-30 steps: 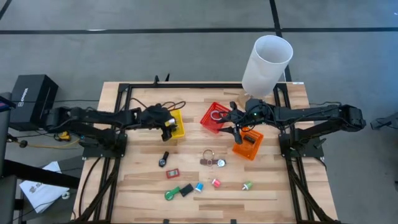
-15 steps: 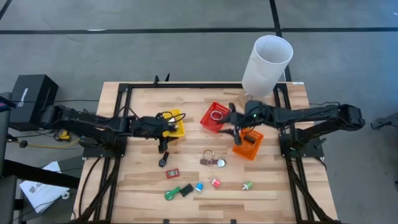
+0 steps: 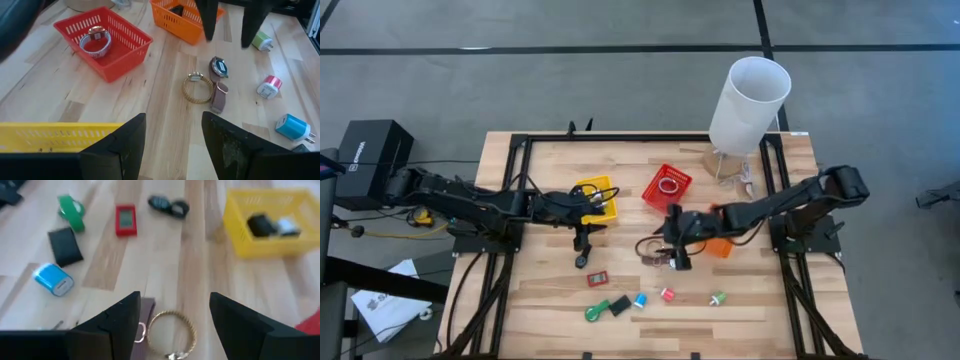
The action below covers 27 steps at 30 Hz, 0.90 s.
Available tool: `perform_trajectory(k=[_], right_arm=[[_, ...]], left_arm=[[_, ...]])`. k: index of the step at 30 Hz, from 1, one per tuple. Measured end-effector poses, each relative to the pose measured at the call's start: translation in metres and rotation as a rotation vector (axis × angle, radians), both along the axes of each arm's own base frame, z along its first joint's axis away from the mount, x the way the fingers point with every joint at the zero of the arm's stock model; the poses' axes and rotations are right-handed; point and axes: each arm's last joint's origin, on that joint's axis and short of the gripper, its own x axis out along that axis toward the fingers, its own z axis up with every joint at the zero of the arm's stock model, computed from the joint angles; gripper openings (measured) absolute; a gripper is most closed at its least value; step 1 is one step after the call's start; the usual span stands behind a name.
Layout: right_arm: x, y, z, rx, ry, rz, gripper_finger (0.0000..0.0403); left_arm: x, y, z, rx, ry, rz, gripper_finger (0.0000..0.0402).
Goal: Pick & Place Office items
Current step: Put the purple watch into the red basket
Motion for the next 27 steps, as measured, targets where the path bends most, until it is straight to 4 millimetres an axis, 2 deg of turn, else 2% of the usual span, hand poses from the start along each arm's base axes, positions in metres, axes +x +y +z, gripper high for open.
perform_trajectory(k=[9,15,21,27], right_arm=[[0.018,0.028,-0.028,0.050,0.183,-0.066,0.0228],[0.030,0.040,-0.049,0.026,0.288,-0.060,0.0228],[0.035,0.040,-0.058,-0.038,0.363,-0.108,0.0228],[0.037,0.038,-0.060,-0.039,0.373,-0.115,0.0228]], left_arm=[[0.000,0.000,-0.001,0.002,-0.001,-0.002,0.0186],[-0.004,0.000,-0.012,0.002,0.024,-0.001,0.0186],[-0.009,0.001,-0.024,0.003,0.050,0.000,0.0186],[-0.009,0.001,-0.024,-0.014,0.031,0.010,0.0186]])
